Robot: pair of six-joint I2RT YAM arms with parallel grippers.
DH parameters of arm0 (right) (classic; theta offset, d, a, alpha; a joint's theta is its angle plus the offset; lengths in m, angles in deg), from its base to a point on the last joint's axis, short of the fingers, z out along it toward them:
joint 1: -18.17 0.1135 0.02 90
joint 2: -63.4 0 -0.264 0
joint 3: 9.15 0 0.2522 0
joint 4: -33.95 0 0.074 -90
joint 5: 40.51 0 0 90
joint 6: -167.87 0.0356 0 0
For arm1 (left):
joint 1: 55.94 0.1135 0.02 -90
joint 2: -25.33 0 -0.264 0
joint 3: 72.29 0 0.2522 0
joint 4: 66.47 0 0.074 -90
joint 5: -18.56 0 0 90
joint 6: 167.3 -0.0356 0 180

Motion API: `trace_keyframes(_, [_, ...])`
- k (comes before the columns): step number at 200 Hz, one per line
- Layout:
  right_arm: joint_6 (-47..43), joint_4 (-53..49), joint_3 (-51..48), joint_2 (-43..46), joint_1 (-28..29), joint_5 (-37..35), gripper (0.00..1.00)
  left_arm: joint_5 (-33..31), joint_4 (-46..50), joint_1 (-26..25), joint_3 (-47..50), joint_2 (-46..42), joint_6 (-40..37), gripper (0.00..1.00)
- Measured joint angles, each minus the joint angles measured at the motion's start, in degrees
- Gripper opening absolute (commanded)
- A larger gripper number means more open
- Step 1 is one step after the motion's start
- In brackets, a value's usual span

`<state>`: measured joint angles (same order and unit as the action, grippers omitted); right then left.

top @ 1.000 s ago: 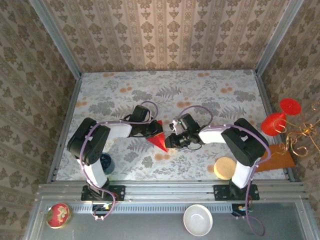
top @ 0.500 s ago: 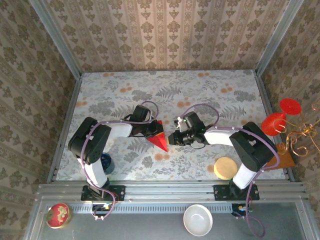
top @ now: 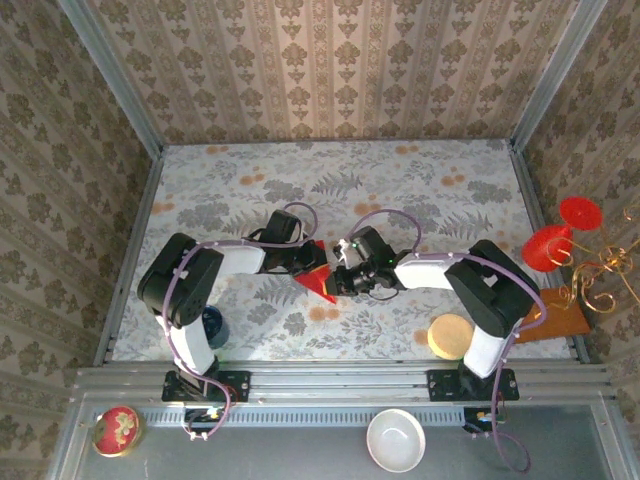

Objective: Fold a paper plane with a square sheet of paper (pick it up from the middle)
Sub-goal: Fourth fold the wing at the center of the table.

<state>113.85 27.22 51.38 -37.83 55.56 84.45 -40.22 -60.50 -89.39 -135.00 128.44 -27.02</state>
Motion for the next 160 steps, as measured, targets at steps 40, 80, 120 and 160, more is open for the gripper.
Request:
trace_keyframes(40, [-0.02, -1.25, 0.17, -1.29, 0.00, -0.26, 0.14, 0.13, 0.00, 0.00, -0.22, 0.11, 0.00, 0.15])
trace_keyframes(80, [-0.17, -1.81, 0.17, -1.29, 0.00, -0.76, 0.14, 0.13, 0.02, -0.22, -0.33, 0.17, -0.02, 0.15])
trace_keyframes(120, [-0.20, -2.12, 0.17, -1.62, 0.00, -1.57, 0.14, 0.13, 0.02, -0.22, -0.33, 0.46, -0.02, 0.15])
trace_keyframes(160, [-0.20, -2.38, 0.17, -2.03, 0.00, -1.60, 0.14, 0.42, 0.04, -0.22, -0.55, 0.96, -0.04, 0.15])
